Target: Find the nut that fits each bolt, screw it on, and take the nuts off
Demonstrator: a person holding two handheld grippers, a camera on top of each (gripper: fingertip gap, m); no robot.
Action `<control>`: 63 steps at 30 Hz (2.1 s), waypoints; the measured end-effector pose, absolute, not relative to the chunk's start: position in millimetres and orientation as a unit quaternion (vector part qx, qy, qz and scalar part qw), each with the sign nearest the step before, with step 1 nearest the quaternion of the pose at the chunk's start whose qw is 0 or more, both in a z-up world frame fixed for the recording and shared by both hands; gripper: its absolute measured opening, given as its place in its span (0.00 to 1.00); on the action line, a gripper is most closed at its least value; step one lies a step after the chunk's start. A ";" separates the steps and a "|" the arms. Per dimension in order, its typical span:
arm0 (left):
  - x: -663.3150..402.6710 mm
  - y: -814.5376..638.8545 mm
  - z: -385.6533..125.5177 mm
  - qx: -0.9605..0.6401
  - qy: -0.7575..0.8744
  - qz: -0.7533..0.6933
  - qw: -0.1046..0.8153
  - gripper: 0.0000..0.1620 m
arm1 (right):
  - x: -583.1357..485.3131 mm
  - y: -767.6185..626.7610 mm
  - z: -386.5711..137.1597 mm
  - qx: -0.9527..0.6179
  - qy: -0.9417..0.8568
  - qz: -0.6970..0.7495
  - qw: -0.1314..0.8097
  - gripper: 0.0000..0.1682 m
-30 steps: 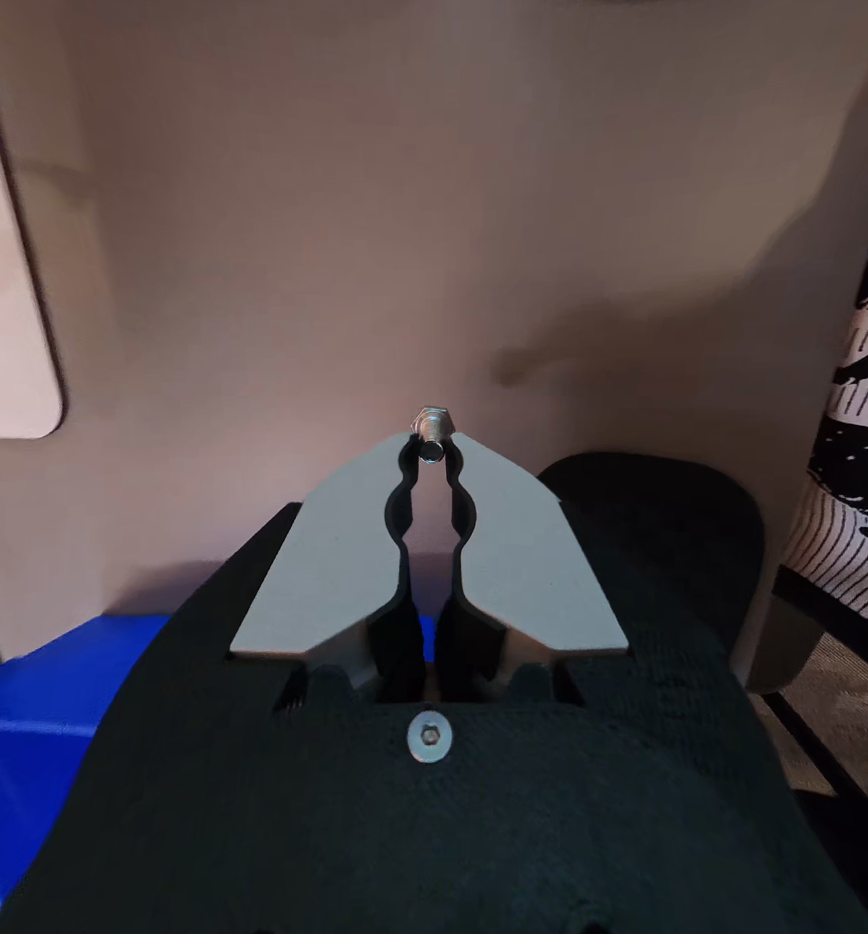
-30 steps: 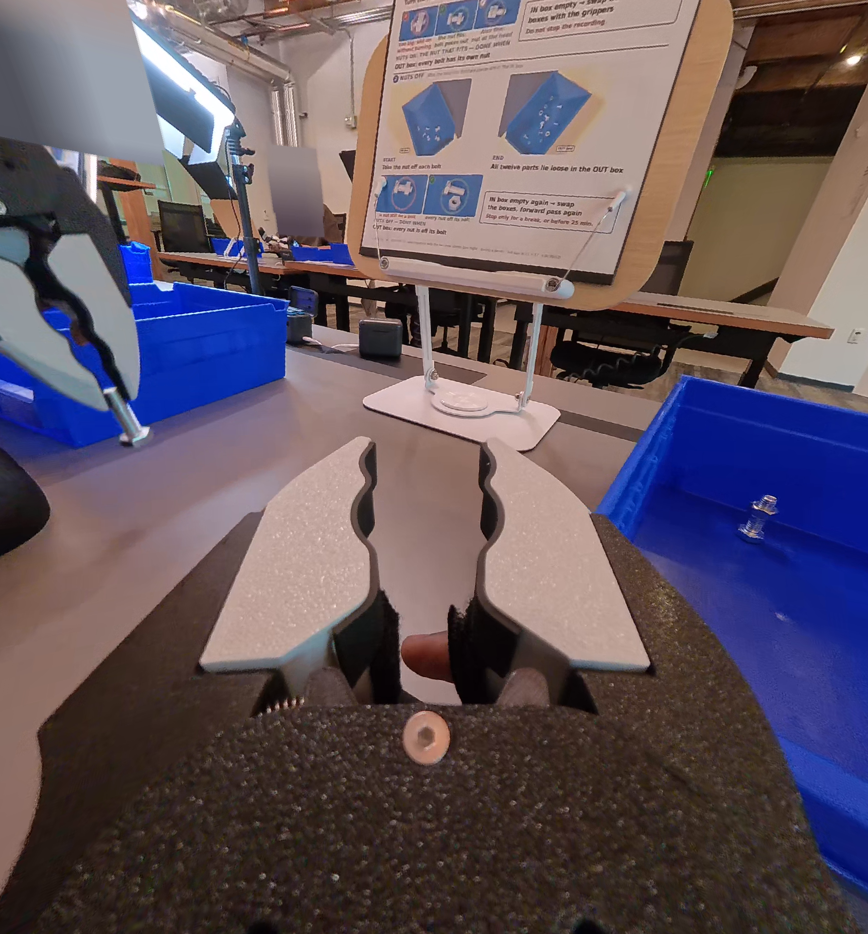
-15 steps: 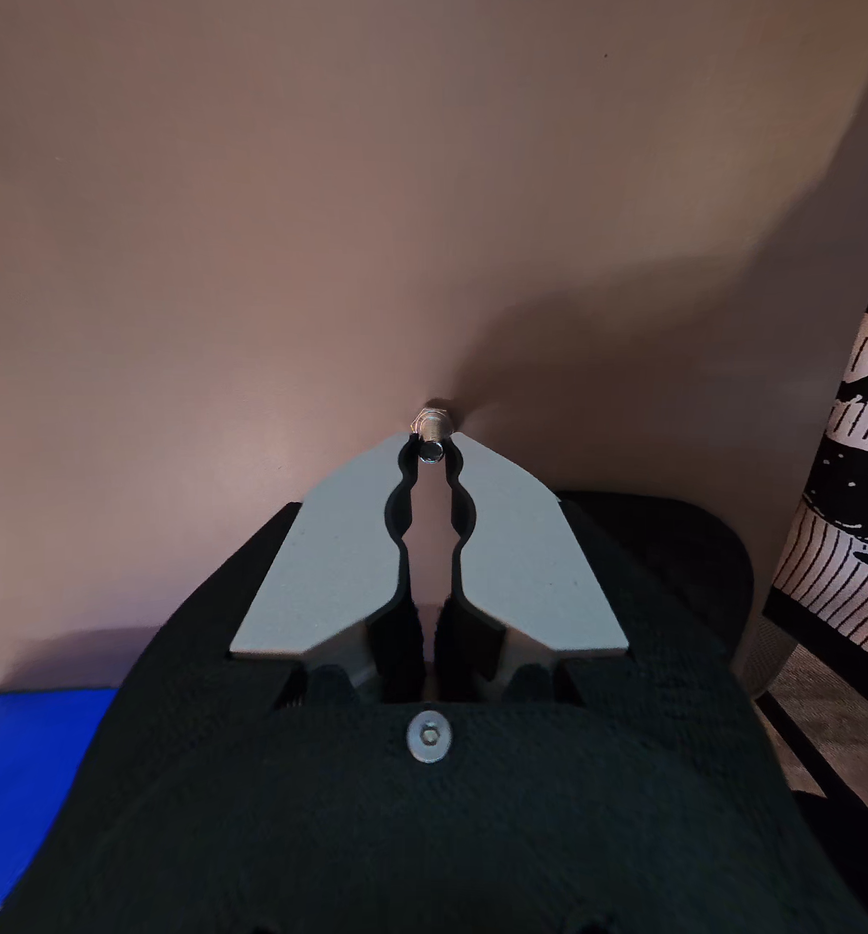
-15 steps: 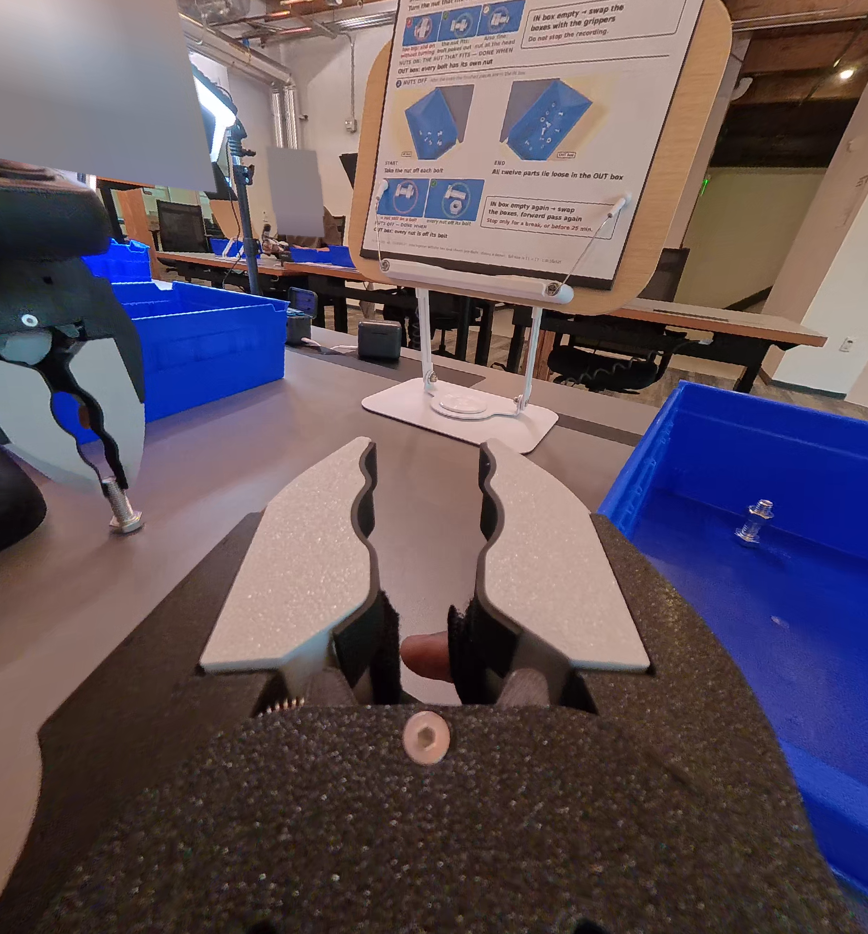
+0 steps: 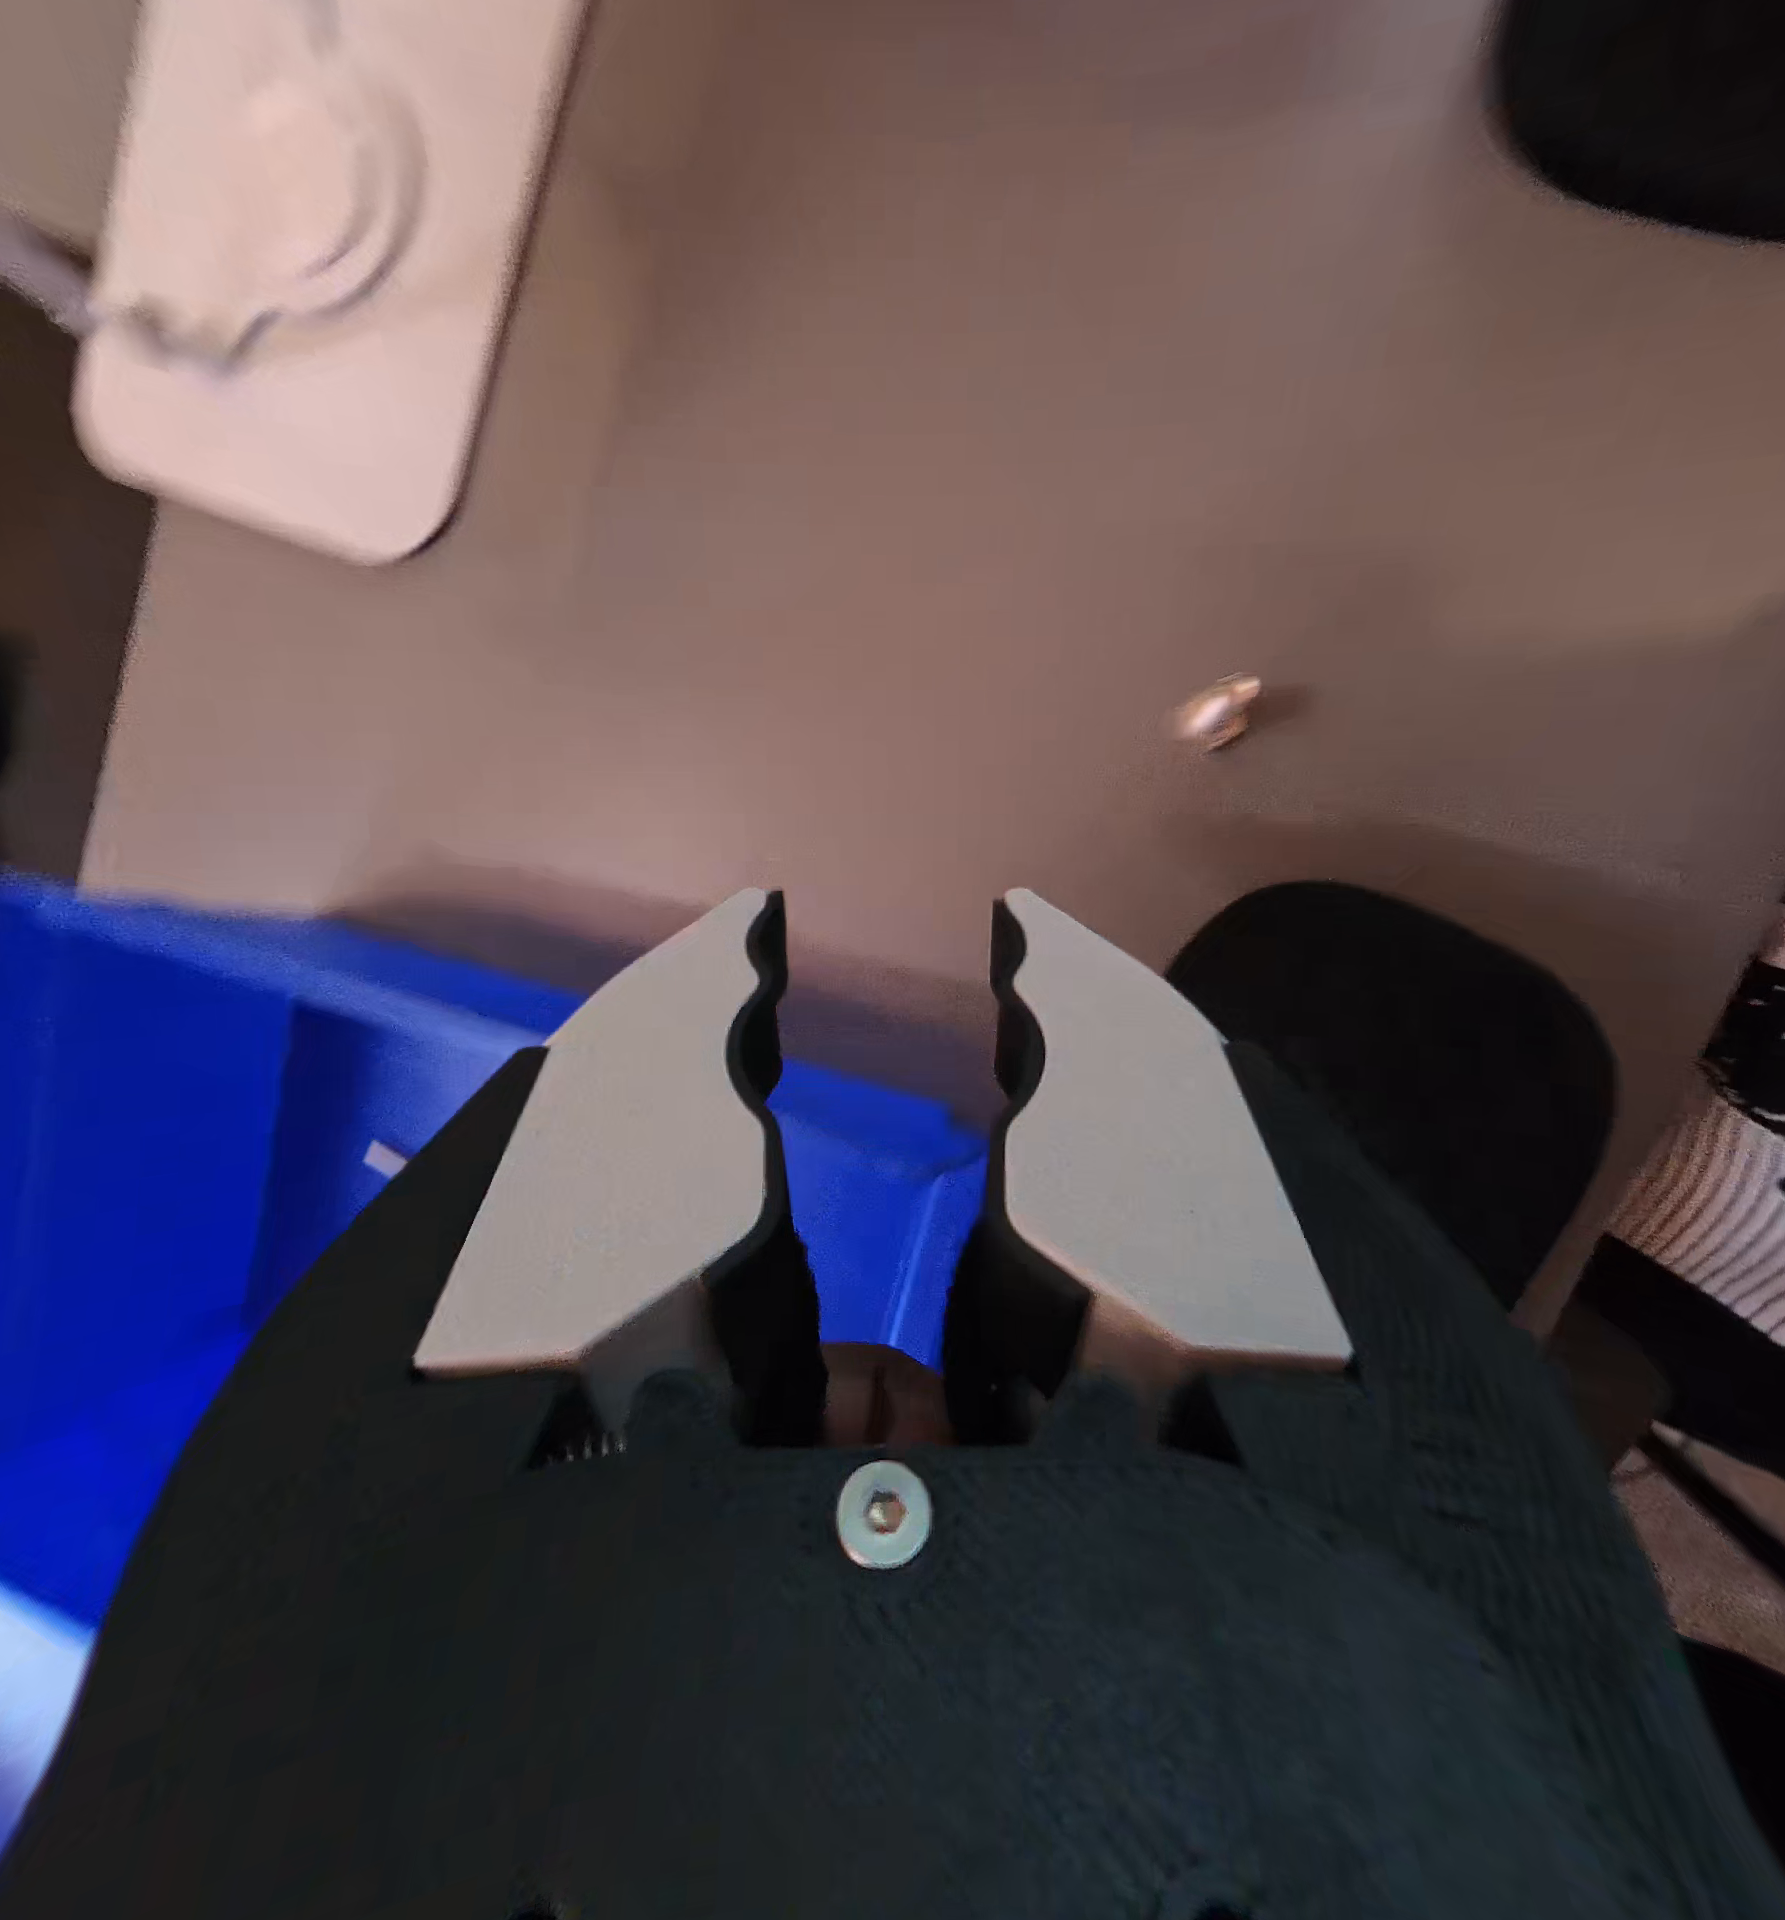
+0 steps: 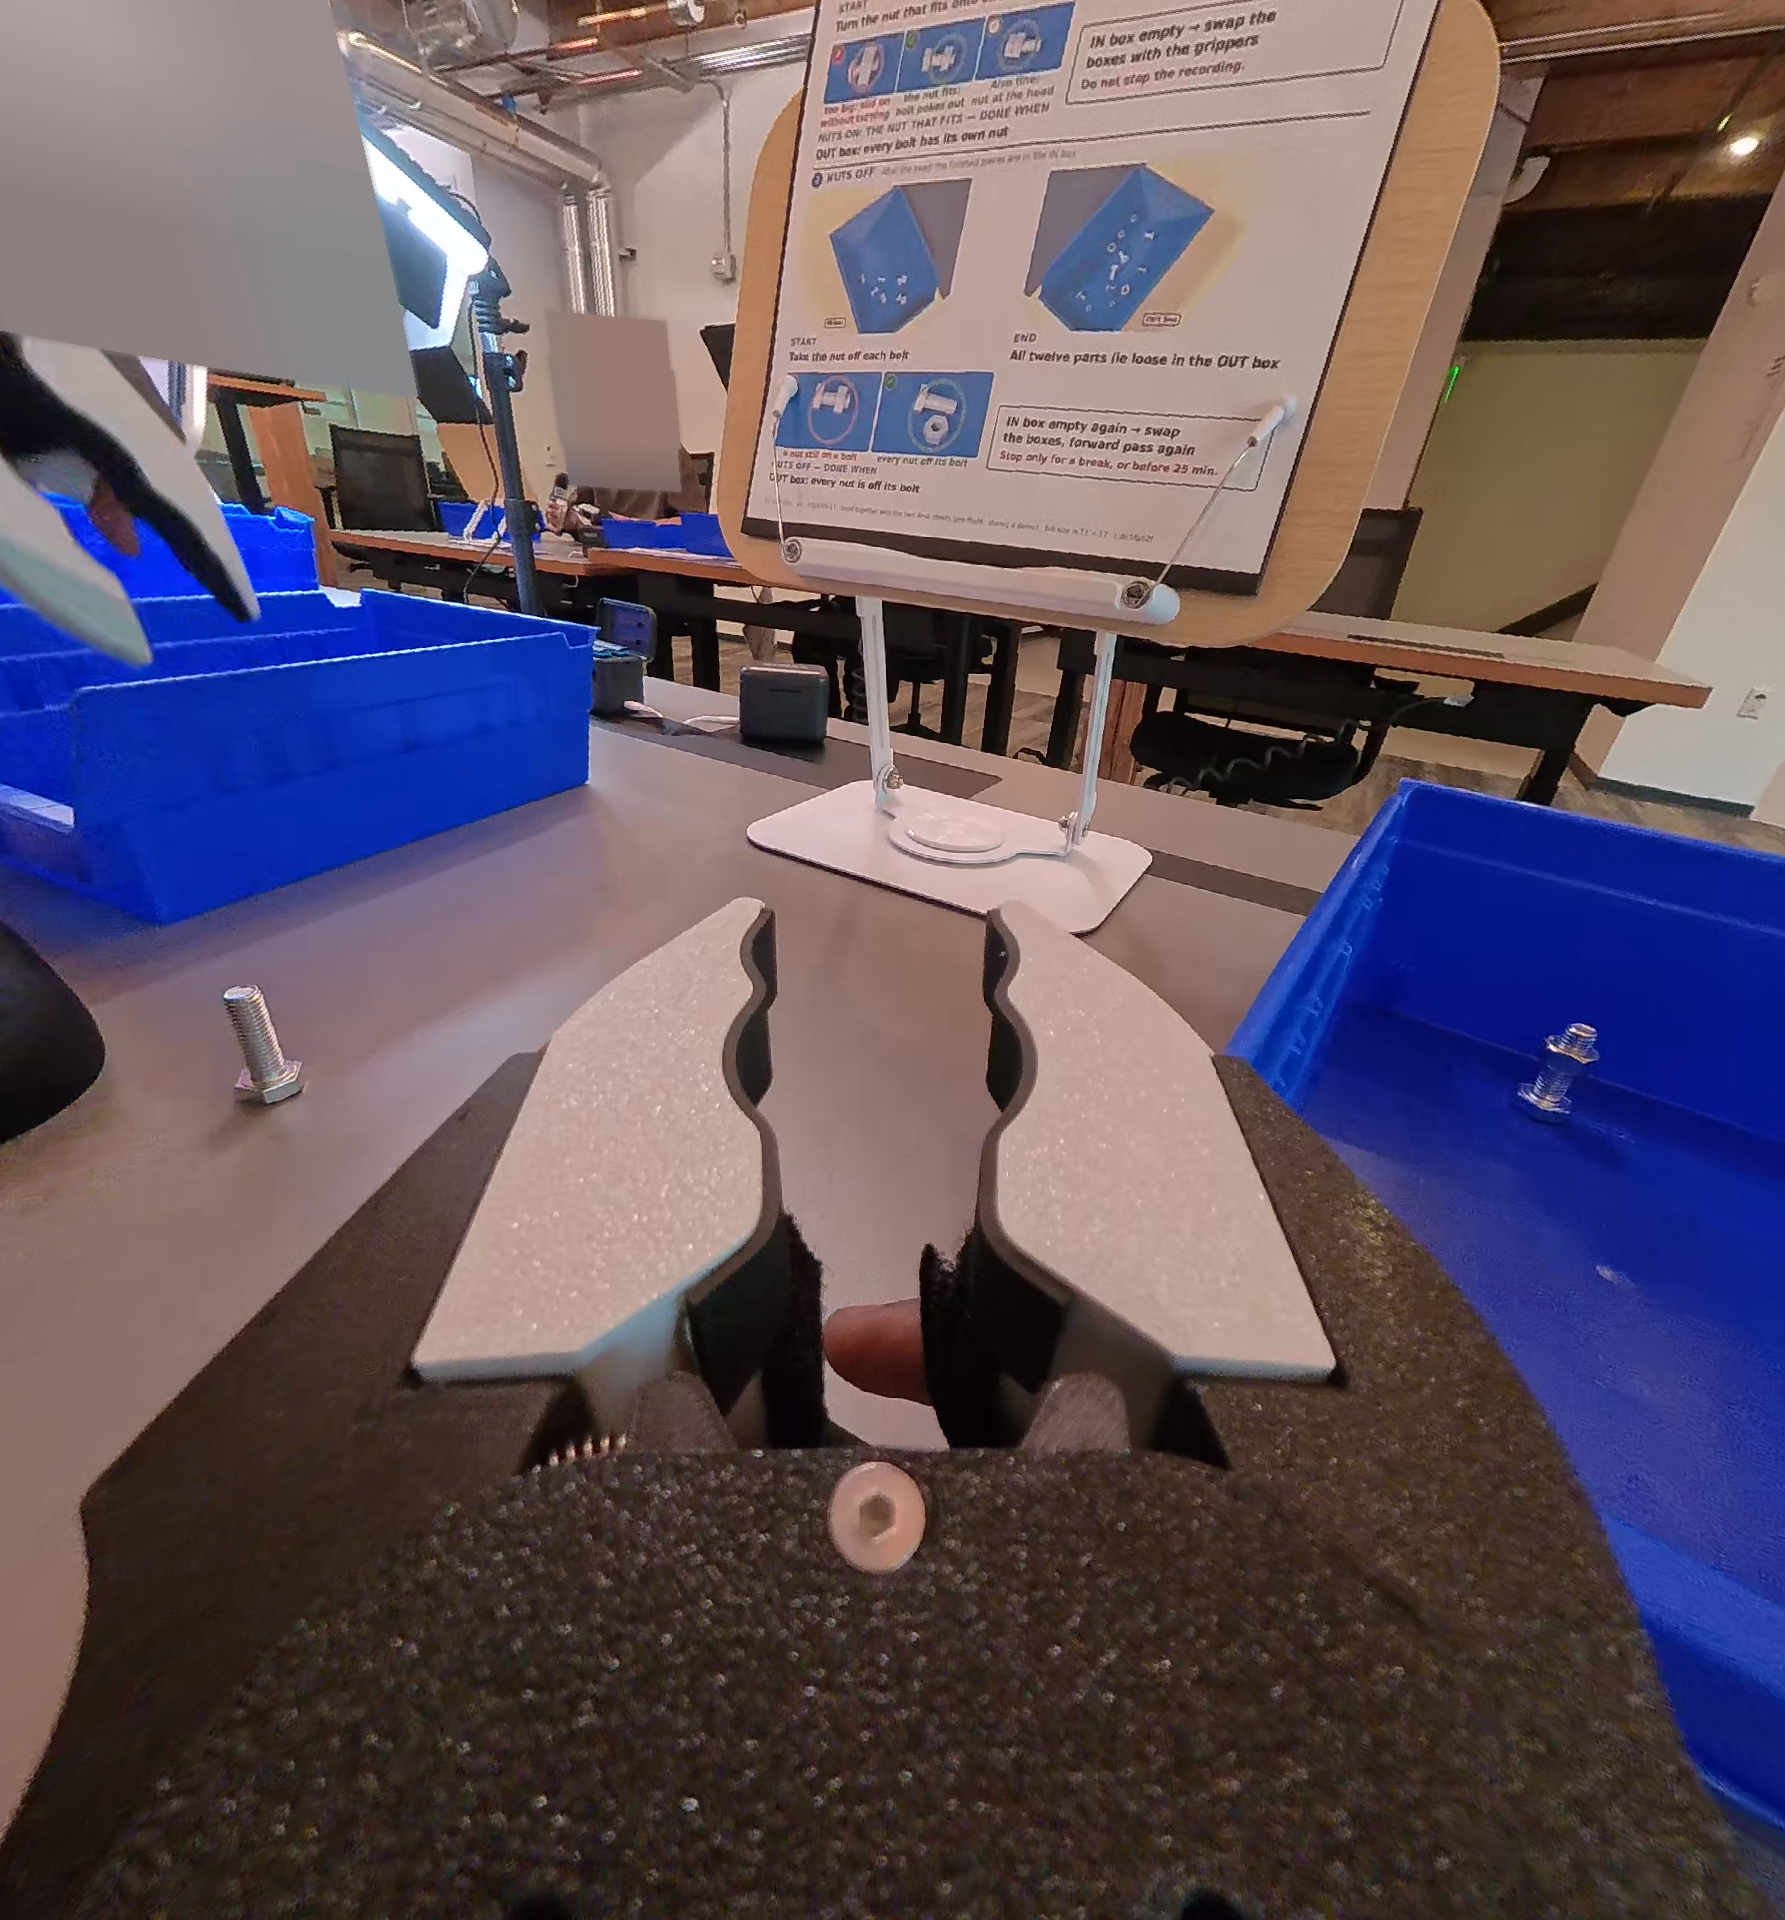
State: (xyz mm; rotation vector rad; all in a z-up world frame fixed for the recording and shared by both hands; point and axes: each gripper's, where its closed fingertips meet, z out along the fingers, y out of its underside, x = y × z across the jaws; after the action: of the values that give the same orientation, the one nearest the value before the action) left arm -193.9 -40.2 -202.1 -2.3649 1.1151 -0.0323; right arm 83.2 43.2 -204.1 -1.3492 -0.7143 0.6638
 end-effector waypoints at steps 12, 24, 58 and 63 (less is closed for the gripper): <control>-365.3 -72.9 -288.1 -0.974 0.214 0.034 0.065 0.26 | 81.2 42.1 -204.3 -0.596 -0.323 0.286 0.677 0.22; -381.9 -83.4 -322.0 -0.979 0.203 0.027 0.007 0.26 | 81.0 42.6 -204.4 -0.597 -0.323 0.286 0.677 0.22; -207.8 -42.9 -205.9 -0.859 0.477 0.124 0.140 0.11 | 79.4 40.6 -205.0 -0.590 -0.331 0.281 0.681 0.22; -202.3 -46.0 -207.9 -0.854 0.488 0.110 0.142 0.11 | 78.5 40.7 -205.7 -0.590 -0.333 0.277 0.681 0.22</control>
State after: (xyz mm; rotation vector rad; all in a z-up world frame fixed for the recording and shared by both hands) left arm -202.3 -46.0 -207.9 -2.4643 1.4080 0.3164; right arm 78.5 40.7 -205.7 -1.3239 -0.7477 0.6213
